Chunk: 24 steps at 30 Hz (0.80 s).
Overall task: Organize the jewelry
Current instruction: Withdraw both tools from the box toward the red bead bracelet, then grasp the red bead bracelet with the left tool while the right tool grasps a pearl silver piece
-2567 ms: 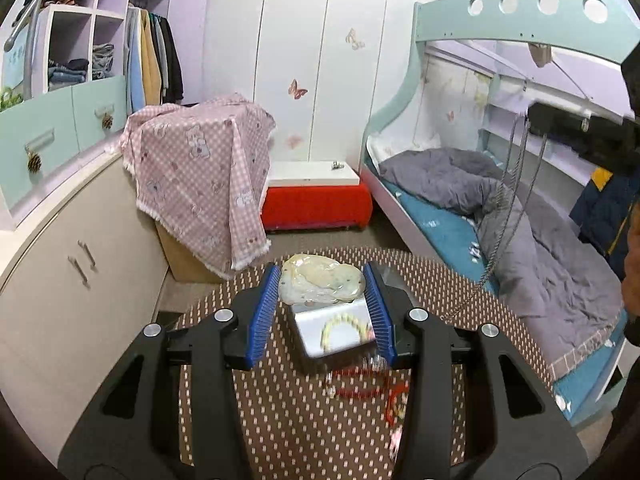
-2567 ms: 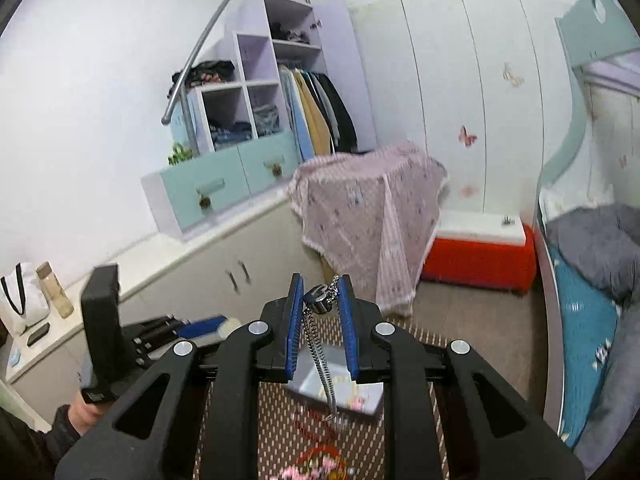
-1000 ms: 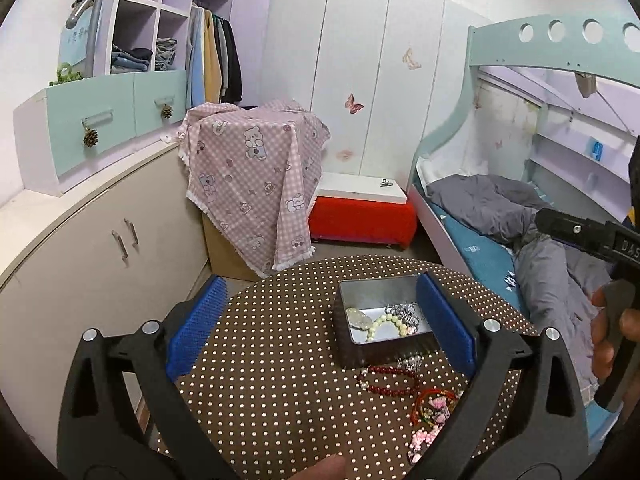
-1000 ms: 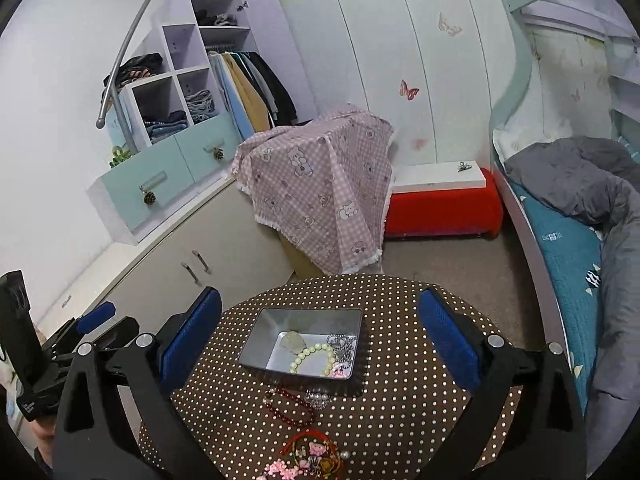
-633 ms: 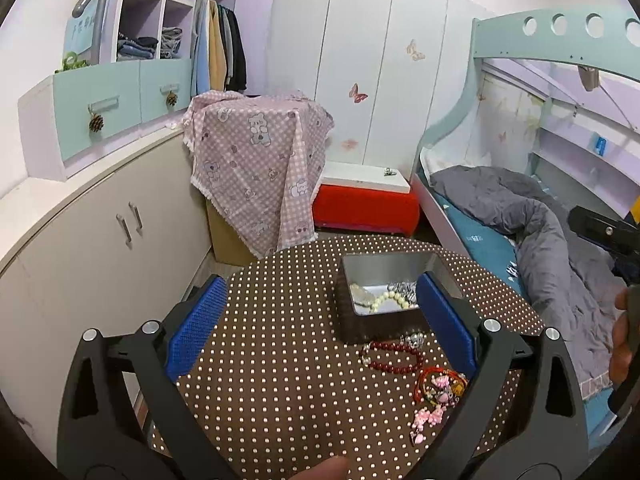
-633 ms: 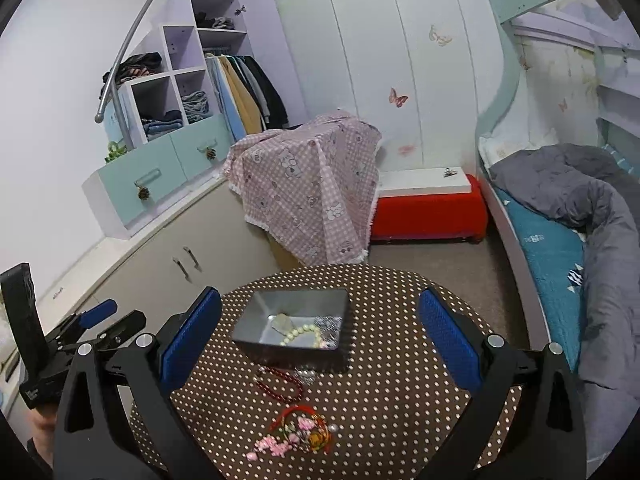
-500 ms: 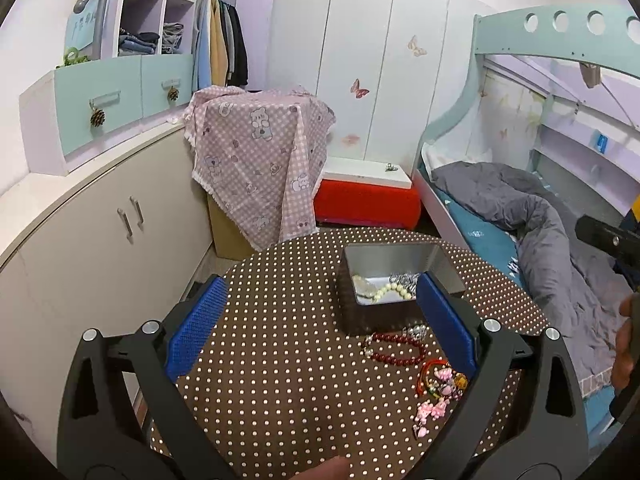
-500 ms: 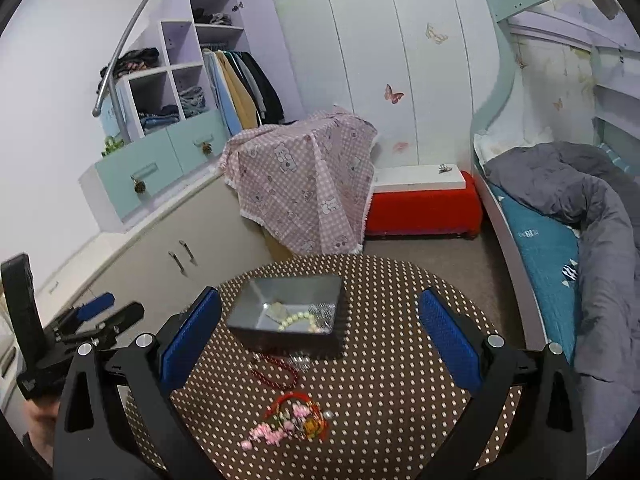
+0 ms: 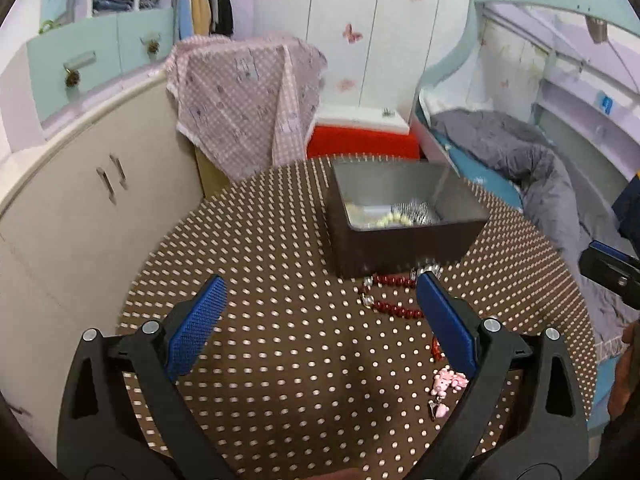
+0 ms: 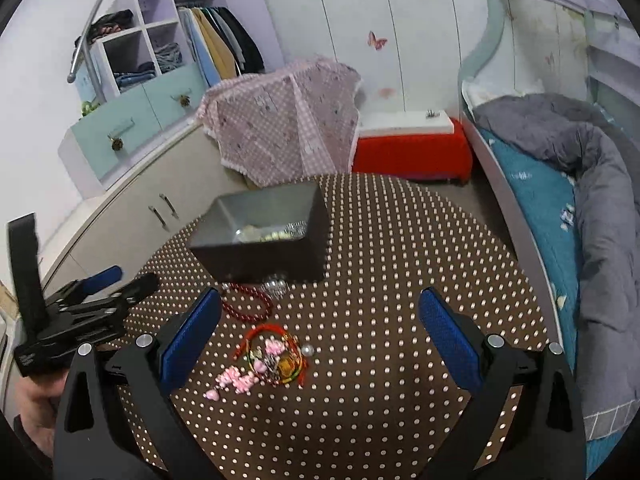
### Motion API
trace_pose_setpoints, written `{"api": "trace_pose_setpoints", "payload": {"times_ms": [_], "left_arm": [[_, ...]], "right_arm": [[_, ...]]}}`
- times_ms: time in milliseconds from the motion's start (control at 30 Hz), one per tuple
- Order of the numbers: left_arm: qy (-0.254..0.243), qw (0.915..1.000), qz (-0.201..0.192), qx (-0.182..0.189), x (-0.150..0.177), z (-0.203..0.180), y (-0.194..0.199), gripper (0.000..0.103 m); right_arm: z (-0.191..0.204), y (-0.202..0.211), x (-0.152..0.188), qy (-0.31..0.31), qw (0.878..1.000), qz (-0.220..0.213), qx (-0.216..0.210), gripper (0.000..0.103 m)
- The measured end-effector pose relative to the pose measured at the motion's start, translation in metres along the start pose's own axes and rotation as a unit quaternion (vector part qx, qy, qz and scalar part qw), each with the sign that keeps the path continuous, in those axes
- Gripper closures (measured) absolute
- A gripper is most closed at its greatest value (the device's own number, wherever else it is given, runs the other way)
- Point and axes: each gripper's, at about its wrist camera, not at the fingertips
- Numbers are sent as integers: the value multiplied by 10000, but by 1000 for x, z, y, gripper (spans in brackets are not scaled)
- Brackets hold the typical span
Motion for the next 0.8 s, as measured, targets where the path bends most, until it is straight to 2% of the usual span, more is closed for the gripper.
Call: {"api": "trace_pose_setpoints", "payload": {"times_ms": [233,267,333,400,433,467,500,567,700,800], "left_arm": [[-229,9984,520,-21,4,-29,-53,10],[-271,9977,617,-51,6,-32,-61,12],[-341,9960,823,-30,8,-37,-75,26],[-435,9962,746,-99,10,-41,-77,35],[-488,9963,701,-28,10,-43,-74,45],[-549,9963,667,25,10,-43,-72,65],[-638,9958,643,143,11,-45,-69,77],[-776,9949,601,246,15,-44,-64,89],[-901,9941,547,242,26,-31,-52,94],[-834,9950,524,178,33,-19,-47,94]], "right_arm": [[-11,-10,7,-96,9998,164,6,8],[-12,-11,8,-101,9998,189,13,8],[-13,-15,7,-98,9997,231,7,8],[-15,-18,7,-82,9996,265,6,8],[-16,-22,7,-78,9995,299,6,8],[-17,-25,7,-76,9994,332,8,8],[-17,-29,6,-77,9993,366,6,8],[-17,-40,6,-47,9989,460,-5,8],[-11,-64,6,87,9980,628,-18,8],[-7,-87,7,150,9967,801,36,9]]}}
Point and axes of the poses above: each gripper's, at about its wrist camera, not at the fingertips, and y roughly against the way its jaws point, z to its left, x to its underside, and after that the axes turned 12 degrees about -x, right-handed
